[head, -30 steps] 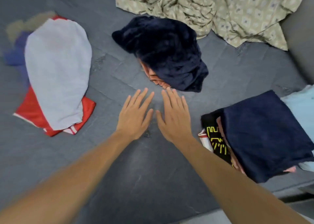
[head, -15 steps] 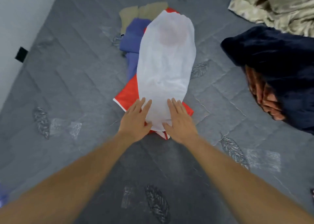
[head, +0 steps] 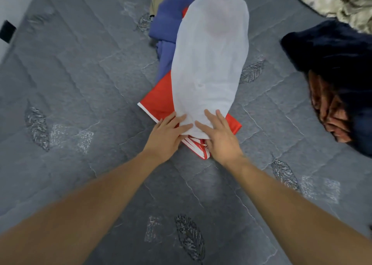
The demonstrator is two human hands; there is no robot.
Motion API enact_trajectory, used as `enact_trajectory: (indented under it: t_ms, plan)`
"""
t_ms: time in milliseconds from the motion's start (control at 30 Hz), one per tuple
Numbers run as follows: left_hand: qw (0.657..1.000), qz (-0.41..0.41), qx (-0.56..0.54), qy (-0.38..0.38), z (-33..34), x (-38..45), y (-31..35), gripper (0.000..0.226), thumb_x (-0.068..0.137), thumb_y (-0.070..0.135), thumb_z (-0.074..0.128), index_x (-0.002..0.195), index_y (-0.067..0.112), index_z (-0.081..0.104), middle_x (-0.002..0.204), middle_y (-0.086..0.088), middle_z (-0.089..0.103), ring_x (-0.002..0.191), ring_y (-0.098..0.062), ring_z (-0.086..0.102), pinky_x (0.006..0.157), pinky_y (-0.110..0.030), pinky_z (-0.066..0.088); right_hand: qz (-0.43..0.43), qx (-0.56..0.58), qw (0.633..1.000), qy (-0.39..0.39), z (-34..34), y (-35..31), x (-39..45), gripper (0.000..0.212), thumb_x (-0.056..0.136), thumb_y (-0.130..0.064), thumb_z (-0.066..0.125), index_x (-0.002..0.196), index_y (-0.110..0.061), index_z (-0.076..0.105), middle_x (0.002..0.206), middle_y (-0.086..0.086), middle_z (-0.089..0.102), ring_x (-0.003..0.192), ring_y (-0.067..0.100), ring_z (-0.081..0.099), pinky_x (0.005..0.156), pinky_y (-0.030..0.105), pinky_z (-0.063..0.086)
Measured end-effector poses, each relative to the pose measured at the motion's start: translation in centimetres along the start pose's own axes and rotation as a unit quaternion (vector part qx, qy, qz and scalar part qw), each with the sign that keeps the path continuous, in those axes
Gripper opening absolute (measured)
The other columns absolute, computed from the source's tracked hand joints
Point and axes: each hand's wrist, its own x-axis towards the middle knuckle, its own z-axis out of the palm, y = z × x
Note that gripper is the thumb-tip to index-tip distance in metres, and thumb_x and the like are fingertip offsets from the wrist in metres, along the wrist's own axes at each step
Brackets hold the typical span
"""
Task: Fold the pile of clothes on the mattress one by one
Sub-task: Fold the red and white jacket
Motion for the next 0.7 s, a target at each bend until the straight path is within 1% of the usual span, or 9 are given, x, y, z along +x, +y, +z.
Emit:
enact_trajectory:
  t_ms: [100, 167, 200, 233, 300, 367, 433, 533, 700]
  plan:
    - [0.998, -0.030, -0.048, 0.035, -1.7, 0.0, 2.0, 0.031, 0.106, 0.025, 0.057, 0.132, 0.016, 0.069, 0.134, -0.006, 0.068, 0.127, -0.029, 0.059, 0.098, -0.050, 0.055, 0.038, 0.088, 0.995, 0.014, -1.0, -0.8, 0.0, 0.049, 0.095, 0.007, 0.057, 0.137, -0.016, 0.067, 0.158, 0.008, 0.048, 0.155, 0.037, 0.026, 0.123, 0.049, 0.030]
    - [0.997, -0.034, -0.051, 0.040, -2.7, -0.2, 3.5, 0.029, 0.108, 0.027, 0.053, 0.123, 0.011, 0.072, 0.118, -0.009, 0.073, 0.111, -0.030, 0.066, 0.089, -0.048, 0.058, 0.043, 0.104, 0.994, 0.004, -2.2, -1.0, -0.6, 0.045, 0.095, 0.010, 0.051, 0.134, -0.008, 0.067, 0.148, 0.014, 0.058, 0.150, 0.041, 0.036, 0.125, 0.047, 0.026]
    - [0.997, -0.032, -0.052, 0.040, -3.1, -0.4, 4.2, 0.028, 0.108, 0.027, 0.052, 0.118, 0.010, 0.072, 0.111, -0.010, 0.074, 0.103, -0.031, 0.067, 0.085, -0.048, 0.057, 0.043, 0.104, 0.994, 0.003, -2.9, -1.0, -1.1, 0.043, 0.095, 0.011, 0.050, 0.131, -0.004, 0.068, 0.140, 0.018, 0.063, 0.145, 0.043, 0.042, 0.122, 0.047, 0.030]
    - [0.997, -0.033, -0.056, 0.037, -3.4, -0.7, 5.0, 0.028, 0.109, 0.027, 0.051, 0.113, 0.009, 0.071, 0.106, -0.010, 0.074, 0.097, -0.032, 0.068, 0.082, -0.047, 0.057, 0.041, 0.105, 0.994, 0.007, -3.7, -1.0, -1.7, 0.039, 0.095, 0.011, 0.050, 0.126, -0.002, 0.070, 0.129, 0.021, 0.068, 0.136, 0.044, 0.051, 0.116, 0.048, 0.038]
    - [0.996, -0.039, -0.077, 0.032, -4.0, -1.4, 6.8, 0.029, 0.110, 0.028, 0.048, 0.103, 0.010, 0.069, 0.095, -0.008, 0.073, 0.086, -0.030, 0.067, 0.077, -0.044, 0.055, 0.033, 0.104, 0.994, 0.017, -5.3, -1.2, -3.5, 0.027, 0.095, 0.005, 0.052, 0.110, -0.005, 0.073, 0.104, 0.016, 0.072, 0.106, 0.039, 0.064, 0.091, 0.048, 0.052]
    - [0.993, -0.046, -0.100, 0.032, -4.5, -2.4, 8.8, 0.038, 0.110, 0.037, 0.040, 0.094, 0.012, 0.063, 0.087, -0.005, 0.070, 0.078, -0.028, 0.065, 0.073, -0.045, 0.053, 0.039, 0.106, 0.994, 0.014, -6.9, -1.3, -5.5, 0.016, 0.096, -0.002, 0.055, 0.096, -0.007, 0.071, 0.088, 0.011, 0.070, 0.085, 0.036, 0.063, 0.072, 0.042, 0.049]
    - [0.992, -0.056, -0.112, 0.027, -4.9, -4.1, 10.7, 0.043, 0.107, 0.041, 0.033, 0.095, 0.010, 0.061, 0.086, -0.007, 0.070, 0.077, -0.029, 0.065, 0.073, -0.047, 0.053, 0.050, 0.115, 0.992, 0.012, -8.6, -1.7, -7.8, 0.016, 0.098, -0.011, 0.059, 0.084, -0.009, 0.067, 0.077, 0.007, 0.068, 0.073, 0.033, 0.061, 0.065, 0.040, 0.045]
    - [0.986, -0.082, -0.144, 0.010, -6.1, -7.3, 13.9, 0.030, 0.110, 0.029, 0.039, 0.096, 0.011, 0.058, 0.086, -0.007, 0.070, 0.076, -0.028, 0.064, 0.075, -0.050, 0.053, 0.058, 0.136, 0.989, 0.011, -11.7, -2.9, -11.7, 0.025, 0.097, -0.025, 0.065, 0.075, -0.012, 0.065, 0.068, 0.000, 0.064, 0.065, 0.024, 0.057, 0.061, 0.038, 0.044]
    - [0.974, -0.095, -0.199, 0.056, -13.4, -12.2, 21.2, 0.054, 0.102, 0.054, 0.027, 0.098, 0.013, 0.061, 0.088, -0.004, 0.070, 0.081, -0.027, 0.064, 0.080, -0.049, 0.051, 0.037, 0.184, 0.982, 0.029, -19.9, -6.3, -17.8, 0.018, 0.092, -0.026, 0.063, 0.080, -0.016, 0.071, 0.073, -0.002, 0.067, 0.069, 0.021, 0.060, 0.065, 0.041, 0.050]
